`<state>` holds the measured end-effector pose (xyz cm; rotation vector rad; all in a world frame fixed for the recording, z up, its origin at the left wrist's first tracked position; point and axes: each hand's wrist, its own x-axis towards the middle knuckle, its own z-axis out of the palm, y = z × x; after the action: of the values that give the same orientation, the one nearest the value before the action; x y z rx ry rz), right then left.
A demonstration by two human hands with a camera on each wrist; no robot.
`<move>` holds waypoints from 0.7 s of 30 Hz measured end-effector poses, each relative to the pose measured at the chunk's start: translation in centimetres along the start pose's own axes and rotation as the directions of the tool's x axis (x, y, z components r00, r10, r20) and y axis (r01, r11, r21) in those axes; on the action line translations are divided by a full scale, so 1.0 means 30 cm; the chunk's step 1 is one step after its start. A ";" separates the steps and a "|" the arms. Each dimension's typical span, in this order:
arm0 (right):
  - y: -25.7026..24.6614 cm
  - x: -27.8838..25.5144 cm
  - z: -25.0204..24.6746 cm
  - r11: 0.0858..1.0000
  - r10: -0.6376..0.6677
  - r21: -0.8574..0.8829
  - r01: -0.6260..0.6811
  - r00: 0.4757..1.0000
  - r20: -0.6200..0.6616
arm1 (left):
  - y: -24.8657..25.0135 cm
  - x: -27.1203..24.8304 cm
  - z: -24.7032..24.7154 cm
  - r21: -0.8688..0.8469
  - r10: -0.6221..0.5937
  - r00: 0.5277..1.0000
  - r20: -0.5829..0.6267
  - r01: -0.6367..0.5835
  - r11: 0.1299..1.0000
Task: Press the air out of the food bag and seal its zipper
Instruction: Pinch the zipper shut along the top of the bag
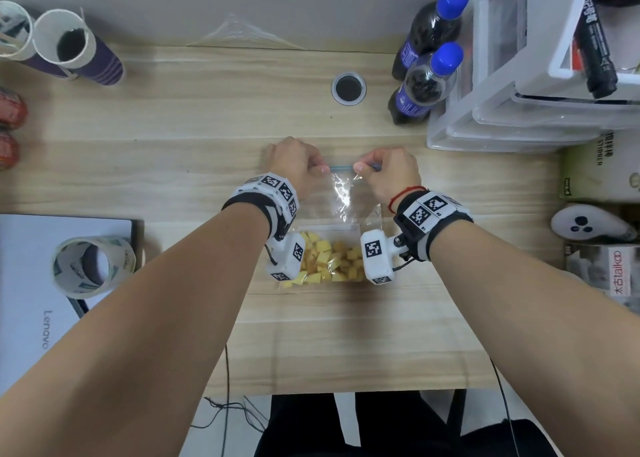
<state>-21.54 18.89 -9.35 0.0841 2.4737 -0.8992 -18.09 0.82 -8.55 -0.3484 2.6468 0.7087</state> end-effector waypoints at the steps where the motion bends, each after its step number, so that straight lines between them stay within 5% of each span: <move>1: -0.001 0.000 0.001 1.000 0.003 0.001 -0.003 1.000 -0.004 | -0.012 -0.005 -0.008 0.002 0.007 1.000 -0.004 -0.007 1.000; 16: -0.018 -0.008 -0.002 0.997 -0.018 -0.080 0.017 1.000 -0.005 | -0.038 -0.026 -0.024 -0.054 -0.021 1.000 -0.017 0.020 0.998; 21: -0.085 -0.007 0.005 0.879 -0.302 -0.365 0.307 0.951 0.073 | -0.037 -0.035 -0.027 -0.107 -0.012 1.000 -0.011 0.011 0.994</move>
<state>-21.86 16.84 -7.87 -0.4533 2.6417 -0.5244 -17.03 -0.40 -7.95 -0.3983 2.6216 0.8499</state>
